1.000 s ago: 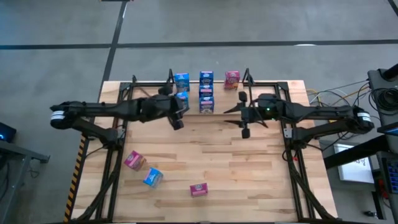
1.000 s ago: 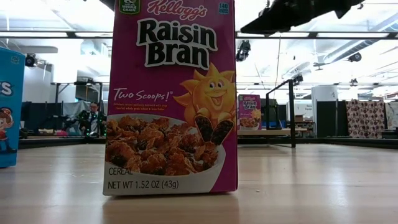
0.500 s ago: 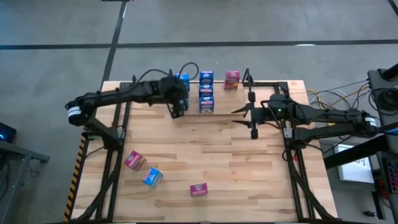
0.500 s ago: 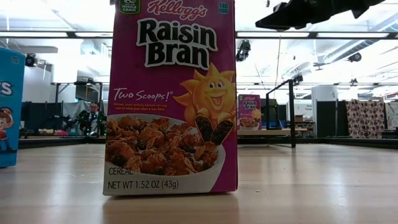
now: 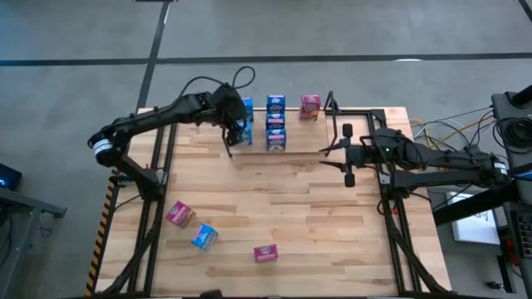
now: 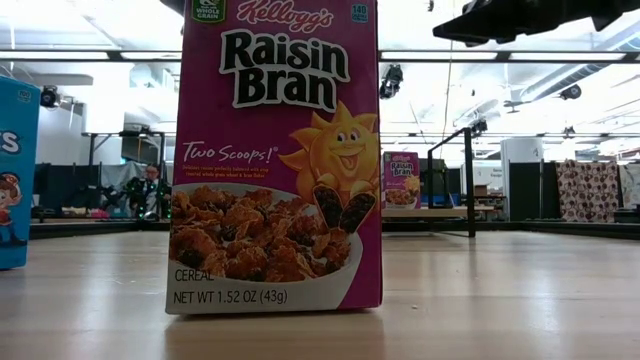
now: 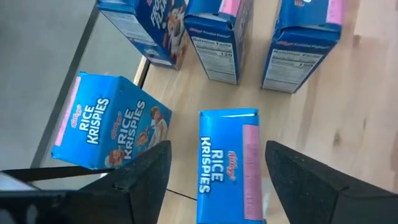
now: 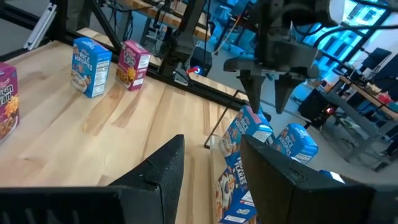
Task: Stack cereal on shelf
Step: Put the right blue cereal box on the shelf aligned with the other blue cereal box
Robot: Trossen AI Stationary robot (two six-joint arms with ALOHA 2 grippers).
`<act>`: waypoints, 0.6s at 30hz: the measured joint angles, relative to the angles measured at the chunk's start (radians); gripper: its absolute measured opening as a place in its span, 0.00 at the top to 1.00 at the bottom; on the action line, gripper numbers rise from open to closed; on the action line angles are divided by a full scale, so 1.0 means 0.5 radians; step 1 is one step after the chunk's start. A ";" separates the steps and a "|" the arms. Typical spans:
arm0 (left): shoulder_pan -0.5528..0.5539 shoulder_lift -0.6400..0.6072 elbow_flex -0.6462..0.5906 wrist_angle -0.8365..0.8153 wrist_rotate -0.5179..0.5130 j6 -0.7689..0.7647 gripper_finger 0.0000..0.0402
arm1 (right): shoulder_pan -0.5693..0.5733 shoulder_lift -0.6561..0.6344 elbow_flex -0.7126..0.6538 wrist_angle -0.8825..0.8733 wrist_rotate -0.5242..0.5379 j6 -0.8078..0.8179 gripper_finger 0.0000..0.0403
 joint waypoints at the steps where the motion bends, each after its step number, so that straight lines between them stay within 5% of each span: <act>1: 0.010 0.007 0.000 0.000 0.000 0.009 0.40 | 0.000 -0.013 -0.007 0.000 0.000 0.000 0.64; 18: 0.029 0.119 0.079 -0.076 0.035 0.055 0.40 | 0.000 -0.055 -0.033 -0.001 0.005 0.028 0.64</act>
